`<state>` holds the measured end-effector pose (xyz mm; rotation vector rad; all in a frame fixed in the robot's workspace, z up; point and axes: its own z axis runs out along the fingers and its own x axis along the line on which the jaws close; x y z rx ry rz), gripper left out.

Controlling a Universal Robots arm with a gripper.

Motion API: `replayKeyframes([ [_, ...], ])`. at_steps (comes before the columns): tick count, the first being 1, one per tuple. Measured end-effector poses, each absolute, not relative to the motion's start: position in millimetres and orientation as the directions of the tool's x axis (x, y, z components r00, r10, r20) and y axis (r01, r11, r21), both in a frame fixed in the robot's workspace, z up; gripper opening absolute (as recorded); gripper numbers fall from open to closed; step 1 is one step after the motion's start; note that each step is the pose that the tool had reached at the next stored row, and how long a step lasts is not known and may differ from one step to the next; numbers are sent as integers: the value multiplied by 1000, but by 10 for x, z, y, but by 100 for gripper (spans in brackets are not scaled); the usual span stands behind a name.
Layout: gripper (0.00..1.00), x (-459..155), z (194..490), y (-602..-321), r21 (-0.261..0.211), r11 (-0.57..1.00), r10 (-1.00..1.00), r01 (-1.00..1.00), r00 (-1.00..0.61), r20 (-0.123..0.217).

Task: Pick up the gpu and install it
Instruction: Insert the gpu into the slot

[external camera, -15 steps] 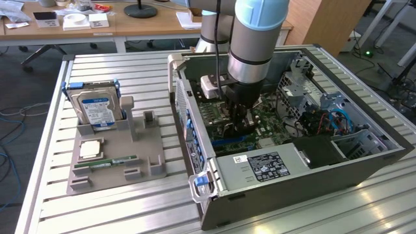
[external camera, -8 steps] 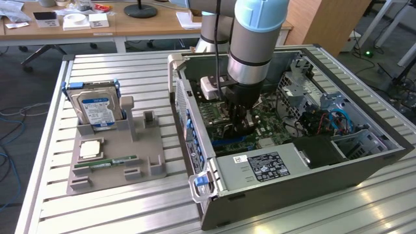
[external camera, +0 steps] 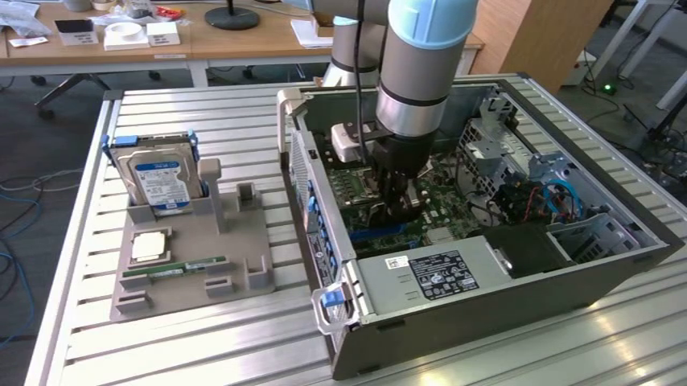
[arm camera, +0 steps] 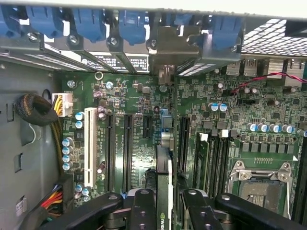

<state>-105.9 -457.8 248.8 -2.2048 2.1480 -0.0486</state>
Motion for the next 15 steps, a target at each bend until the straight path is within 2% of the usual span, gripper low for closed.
replayKeyframes([
  [15,26,-1059,2488,-4580,-67,16,-1000,-998,-14,-20],
])
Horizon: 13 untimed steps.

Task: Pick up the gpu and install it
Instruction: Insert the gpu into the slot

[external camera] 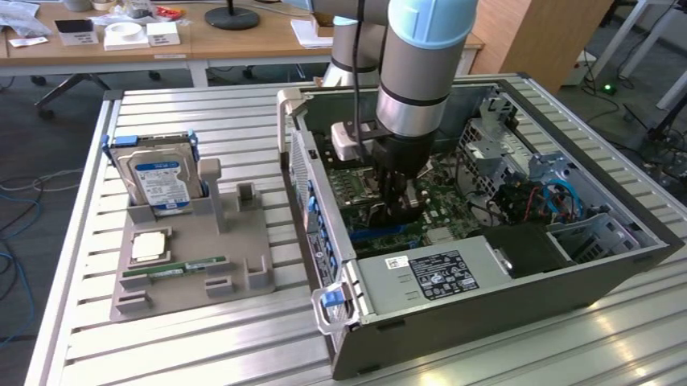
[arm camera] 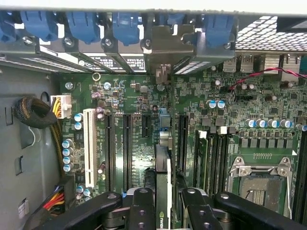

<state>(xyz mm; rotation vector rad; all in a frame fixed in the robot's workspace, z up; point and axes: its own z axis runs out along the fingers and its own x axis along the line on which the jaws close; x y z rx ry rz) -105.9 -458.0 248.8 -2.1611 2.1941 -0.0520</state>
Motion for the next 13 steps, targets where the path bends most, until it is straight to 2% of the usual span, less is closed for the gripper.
replayKeyframes([
  [13,26,-1059,2488,-4580,-67,31,-999,-997,-29,-20],
])
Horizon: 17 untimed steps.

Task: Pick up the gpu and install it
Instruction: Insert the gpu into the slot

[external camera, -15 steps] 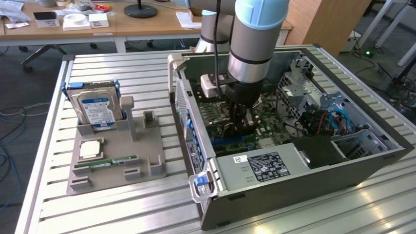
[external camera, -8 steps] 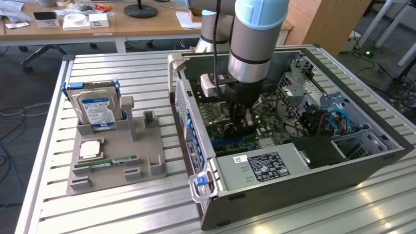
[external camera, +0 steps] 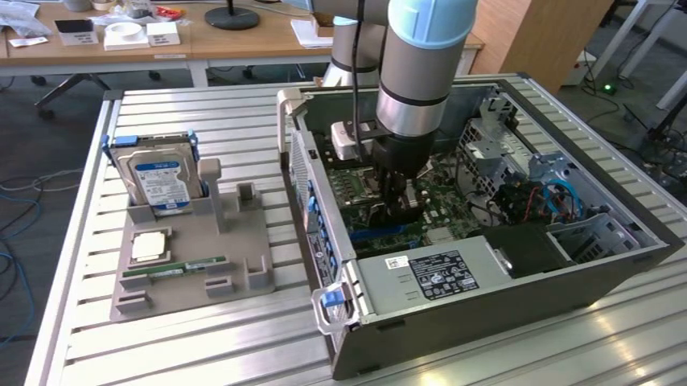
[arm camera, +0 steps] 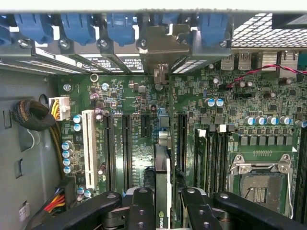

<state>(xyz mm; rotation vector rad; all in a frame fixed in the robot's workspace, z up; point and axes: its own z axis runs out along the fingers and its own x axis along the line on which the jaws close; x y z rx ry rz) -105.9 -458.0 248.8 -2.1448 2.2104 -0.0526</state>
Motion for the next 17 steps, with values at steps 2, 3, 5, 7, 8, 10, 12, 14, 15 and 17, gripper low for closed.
replayKeyframes([
  [2,26,-1059,2488,-4580,-67,31,-999,-997,-30,-20],
  [3,26,-1059,2488,-4580,-67,31,-999,-997,-30,-20],
  [5,26,-1059,2488,-4580,-67,33,-999,-997,-31,-20],
  [7,26,-1059,2488,-4580,-67,38,-999,-997,-37,-20],
  [8,26,-1059,2488,-4580,-67,39,-999,-997,-38,-20],
  [10,26,-1059,2488,-4580,-67,39,-999,-997,-38,-20],
  [12,26,-1060,2488,-4589,-67,39,-999,-997,-38,-20],
  [14,26,-1059,2488,-4592,-67,39,-999,-997,-38,-20],
  [15,26,-1059,2488,-4593,-67,39,-999,-997,-38,-20],
  [17,26,-1059,2488,-4596,-67,39,-999,-997,-38,-20],
])
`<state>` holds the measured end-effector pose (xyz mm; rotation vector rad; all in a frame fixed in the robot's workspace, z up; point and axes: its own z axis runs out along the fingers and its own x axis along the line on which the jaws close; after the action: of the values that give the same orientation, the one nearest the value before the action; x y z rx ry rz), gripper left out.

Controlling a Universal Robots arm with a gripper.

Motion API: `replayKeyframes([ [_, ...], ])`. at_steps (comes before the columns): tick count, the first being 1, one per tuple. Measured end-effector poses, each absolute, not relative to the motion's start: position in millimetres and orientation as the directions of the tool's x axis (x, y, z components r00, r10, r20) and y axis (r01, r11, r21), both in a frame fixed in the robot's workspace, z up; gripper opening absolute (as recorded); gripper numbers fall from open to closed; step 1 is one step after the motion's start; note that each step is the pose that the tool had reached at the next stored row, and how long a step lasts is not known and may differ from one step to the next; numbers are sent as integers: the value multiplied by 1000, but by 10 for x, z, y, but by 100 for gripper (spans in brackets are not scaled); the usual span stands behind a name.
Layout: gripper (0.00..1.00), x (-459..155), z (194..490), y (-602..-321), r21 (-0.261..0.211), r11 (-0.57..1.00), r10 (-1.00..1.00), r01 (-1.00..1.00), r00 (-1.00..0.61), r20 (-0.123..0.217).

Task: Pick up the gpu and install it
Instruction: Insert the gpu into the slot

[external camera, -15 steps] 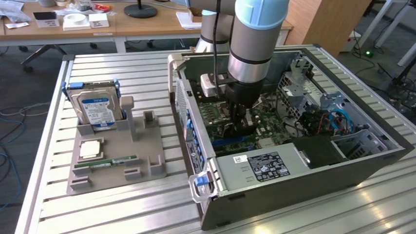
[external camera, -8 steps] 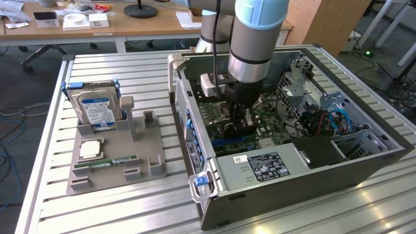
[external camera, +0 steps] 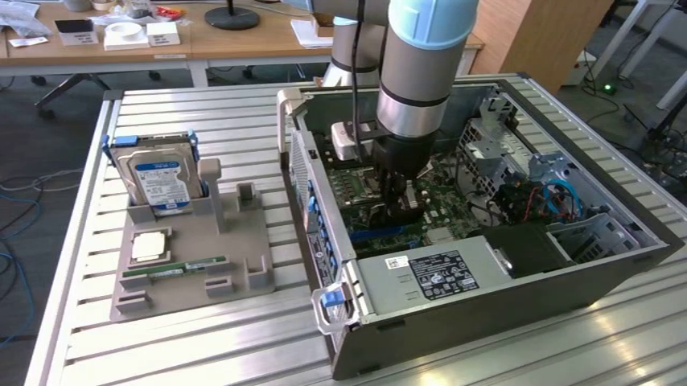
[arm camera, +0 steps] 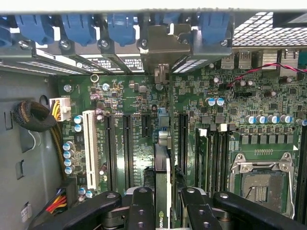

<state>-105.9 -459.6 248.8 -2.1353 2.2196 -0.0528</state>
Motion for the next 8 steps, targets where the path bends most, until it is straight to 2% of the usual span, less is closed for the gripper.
replayKeyframes([
  [8,26,-1060,2486,-4598,-67,39,-999,-997,-38,-20],
])
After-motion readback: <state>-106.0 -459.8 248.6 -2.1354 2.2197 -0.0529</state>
